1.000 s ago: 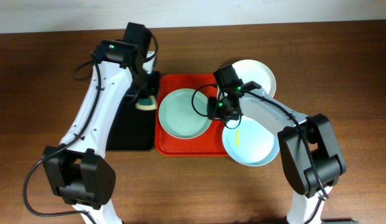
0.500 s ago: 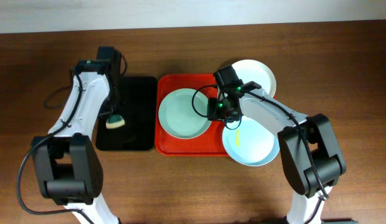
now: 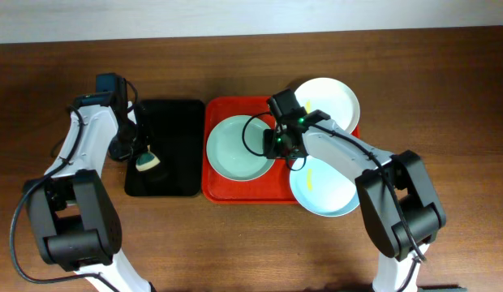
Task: Clean dirty plates on tray and stack at the side
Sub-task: 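Lift the sponge with the left gripper back over the black tray, then lift the pale green plate off the red tray with the right gripper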
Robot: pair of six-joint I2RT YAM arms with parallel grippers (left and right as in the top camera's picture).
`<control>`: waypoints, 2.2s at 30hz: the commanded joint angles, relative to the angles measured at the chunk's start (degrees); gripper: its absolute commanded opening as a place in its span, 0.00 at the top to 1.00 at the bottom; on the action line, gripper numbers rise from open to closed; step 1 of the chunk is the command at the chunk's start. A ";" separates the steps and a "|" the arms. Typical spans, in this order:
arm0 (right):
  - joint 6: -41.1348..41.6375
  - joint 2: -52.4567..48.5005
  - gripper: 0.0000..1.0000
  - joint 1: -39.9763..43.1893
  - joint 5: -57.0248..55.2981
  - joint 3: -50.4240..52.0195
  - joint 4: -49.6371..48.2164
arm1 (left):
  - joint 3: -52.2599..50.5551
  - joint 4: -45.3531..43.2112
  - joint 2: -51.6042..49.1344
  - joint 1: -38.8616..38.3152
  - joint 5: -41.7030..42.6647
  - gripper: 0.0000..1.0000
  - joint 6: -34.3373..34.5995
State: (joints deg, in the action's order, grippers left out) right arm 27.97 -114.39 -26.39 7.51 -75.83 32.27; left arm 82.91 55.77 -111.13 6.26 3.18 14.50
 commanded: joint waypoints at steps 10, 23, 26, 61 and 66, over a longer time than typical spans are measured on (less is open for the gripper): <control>-0.28 -0.55 0.76 -0.24 -2.95 0.72 -0.17 | -3.34 -2.71 -0.17 -0.35 1.99 1.00 -2.64; -0.31 -0.55 0.94 -0.24 -3.69 4.00 -3.85 | -10.05 -15.32 -0.17 -4.37 -1.66 1.00 -7.96; -0.31 -0.55 0.94 -0.24 -3.69 4.00 -3.82 | -10.12 -15.02 -0.72 -5.86 -3.65 1.00 -7.93; -4.22 0.46 0.96 -0.13 -3.06 -15.39 15.54 | -7.96 -10.58 -2.21 -2.82 -1.03 1.00 -7.72; -4.20 0.46 0.96 -0.13 -3.06 -23.80 22.40 | -7.96 -10.56 -2.21 -2.82 -1.07 1.00 -7.72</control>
State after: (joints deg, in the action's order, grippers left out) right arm 24.56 -114.39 -26.46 4.91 -94.13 52.27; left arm 74.24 44.97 -112.51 3.05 1.72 7.66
